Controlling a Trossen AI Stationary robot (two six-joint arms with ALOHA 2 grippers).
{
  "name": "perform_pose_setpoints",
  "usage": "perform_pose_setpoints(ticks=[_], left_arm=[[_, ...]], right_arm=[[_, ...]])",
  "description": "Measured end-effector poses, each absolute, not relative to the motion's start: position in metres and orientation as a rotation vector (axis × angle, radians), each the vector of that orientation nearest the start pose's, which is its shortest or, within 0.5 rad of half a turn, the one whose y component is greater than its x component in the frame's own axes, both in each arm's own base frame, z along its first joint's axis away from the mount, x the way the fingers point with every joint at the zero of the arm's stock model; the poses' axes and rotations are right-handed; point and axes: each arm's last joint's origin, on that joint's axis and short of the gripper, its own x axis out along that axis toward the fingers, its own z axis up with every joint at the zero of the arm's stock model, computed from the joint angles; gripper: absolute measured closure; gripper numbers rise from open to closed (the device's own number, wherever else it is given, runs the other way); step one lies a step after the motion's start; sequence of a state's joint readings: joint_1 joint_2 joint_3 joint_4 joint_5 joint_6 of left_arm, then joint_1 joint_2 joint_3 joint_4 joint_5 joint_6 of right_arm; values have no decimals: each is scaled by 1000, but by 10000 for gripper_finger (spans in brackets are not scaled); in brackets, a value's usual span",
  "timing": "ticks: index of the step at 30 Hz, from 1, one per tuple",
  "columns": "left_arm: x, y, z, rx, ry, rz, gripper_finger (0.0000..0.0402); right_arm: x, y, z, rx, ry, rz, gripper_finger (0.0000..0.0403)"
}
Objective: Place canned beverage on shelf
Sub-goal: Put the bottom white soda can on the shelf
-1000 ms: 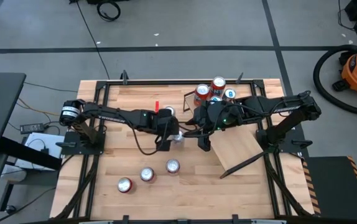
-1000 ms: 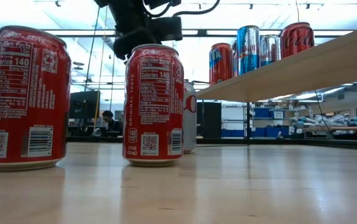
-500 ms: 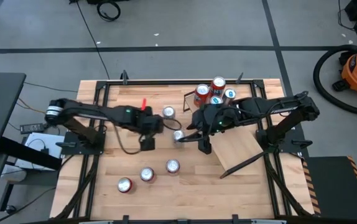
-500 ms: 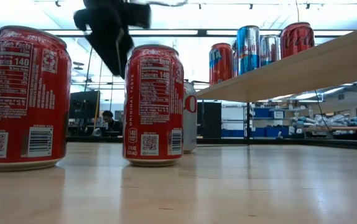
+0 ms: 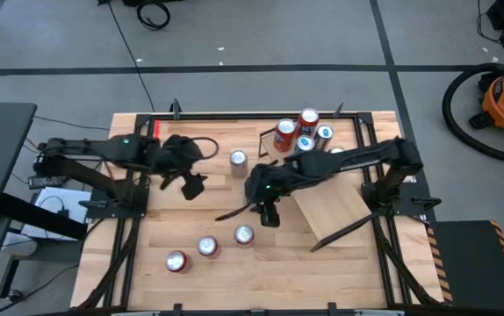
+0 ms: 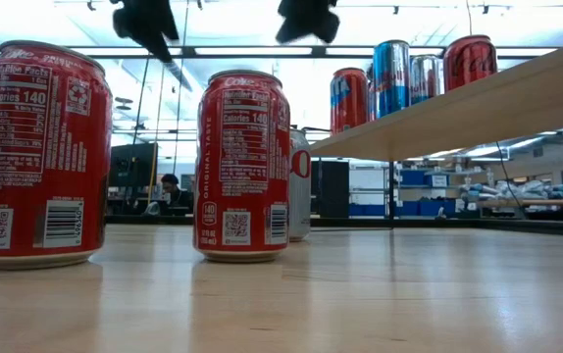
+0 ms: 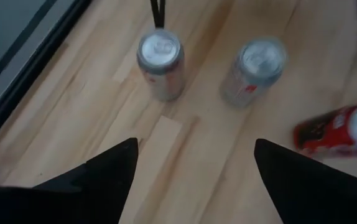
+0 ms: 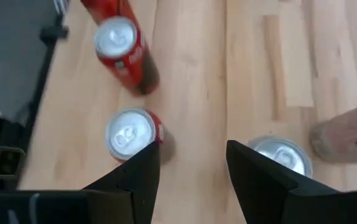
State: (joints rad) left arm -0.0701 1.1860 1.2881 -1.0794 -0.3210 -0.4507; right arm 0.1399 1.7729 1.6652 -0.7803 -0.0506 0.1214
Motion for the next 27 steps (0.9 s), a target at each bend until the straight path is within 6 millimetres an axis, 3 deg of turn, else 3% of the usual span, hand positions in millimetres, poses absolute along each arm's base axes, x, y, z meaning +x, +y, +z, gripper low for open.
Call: perform_pose_setpoints(ticks=[7,17,23,27], left_arm=[[190,-7,371,-305,772,442,70],[178,-10,379,-338,717,414,70],[179,-10,379,-354,713,425,70],[179,-10,379,-366,711,430,70]], right_arm=[[399,50,297,-40,947,261,159],[406,36,276,-279,1025,183,42],[412,20,265,-263,1064,137,30],[414,8,267,-255,1039,108,34]])
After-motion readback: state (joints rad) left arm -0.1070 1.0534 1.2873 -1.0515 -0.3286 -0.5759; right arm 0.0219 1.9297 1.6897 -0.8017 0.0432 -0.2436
